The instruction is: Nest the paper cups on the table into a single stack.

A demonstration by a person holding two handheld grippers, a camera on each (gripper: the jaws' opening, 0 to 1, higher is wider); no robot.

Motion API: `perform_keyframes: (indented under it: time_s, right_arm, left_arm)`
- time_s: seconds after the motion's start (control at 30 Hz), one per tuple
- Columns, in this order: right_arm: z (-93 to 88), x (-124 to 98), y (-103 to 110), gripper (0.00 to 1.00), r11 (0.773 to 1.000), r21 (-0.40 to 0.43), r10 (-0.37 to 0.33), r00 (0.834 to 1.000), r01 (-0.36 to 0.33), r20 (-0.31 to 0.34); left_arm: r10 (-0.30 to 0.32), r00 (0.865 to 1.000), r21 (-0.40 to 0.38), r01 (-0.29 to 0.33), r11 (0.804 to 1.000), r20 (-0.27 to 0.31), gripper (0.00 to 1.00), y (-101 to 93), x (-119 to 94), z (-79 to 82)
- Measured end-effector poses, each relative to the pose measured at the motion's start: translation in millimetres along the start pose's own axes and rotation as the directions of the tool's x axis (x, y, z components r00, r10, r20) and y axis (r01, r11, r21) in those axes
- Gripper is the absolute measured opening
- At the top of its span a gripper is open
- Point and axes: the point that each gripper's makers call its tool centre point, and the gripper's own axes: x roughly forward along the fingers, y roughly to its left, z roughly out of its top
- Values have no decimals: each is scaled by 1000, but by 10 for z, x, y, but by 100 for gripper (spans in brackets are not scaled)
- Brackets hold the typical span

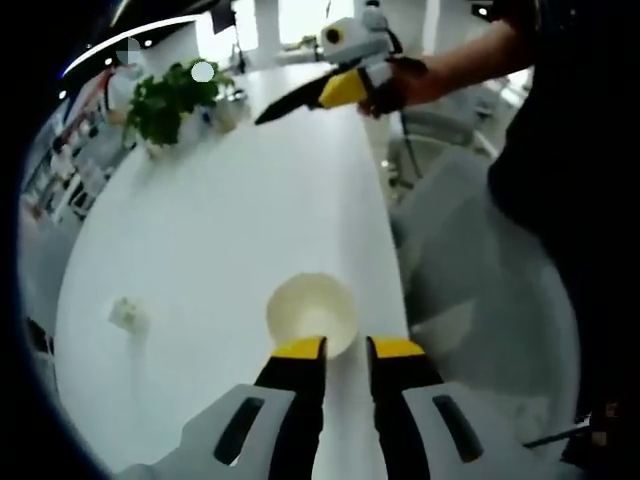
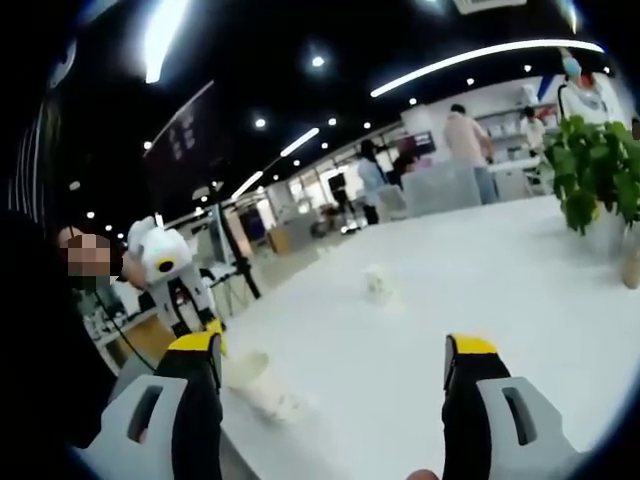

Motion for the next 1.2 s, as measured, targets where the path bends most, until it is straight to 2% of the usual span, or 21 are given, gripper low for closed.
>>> perform_keyframes:
  time_s: [0.2,0.33,0.4,0.47,0.57,0.7,0.8,1.03,1.2]
  right_arm:
    - [-21,31,37,90,1000,-3,6,1000,-6,-9]
    - [-24,50,61,90,1000,-3,8,1000,-8,-9]
    - [-26,60,78,90,1000,-10,8,1000,-8,-12]
    - [-27,64,84,90,1000,-7,10,1000,-10,-11]
    - [-39,70,100,90,1000,-8,10,1000,-10,-14]
    - [-45,71,112,90,1000,-10,12,1000,-12,-19]
    - [-43,73,113,90,1000,-11,13,1000,-13,-19]
    - [-39,79,128,90,1000,-16,16,1000,-16,-25]
    - [-34,79,150,91,1000,-20,18,999,-19,-27]
  left_arm:
    - [20,999,-38,-18,999,48,18,21,-69,37]
    - [42,997,-51,-39,998,60,20,48,-115,5]
    - [65,994,-83,-57,995,90,23,84,-153,18]
    - [117,983,-116,-100,988,142,27,169,-214,70]
    - [140,969,-186,-102,977,203,30,208,-291,120]
    - [176,964,-207,-134,969,200,34,262,-361,69]
    - [209,951,-249,-151,957,226,40,312,-401,63]
    - [252,929,-303,-166,938,272,44,363,-486,85]
    - [279,922,-323,-186,928,270,48,393,-513,47]
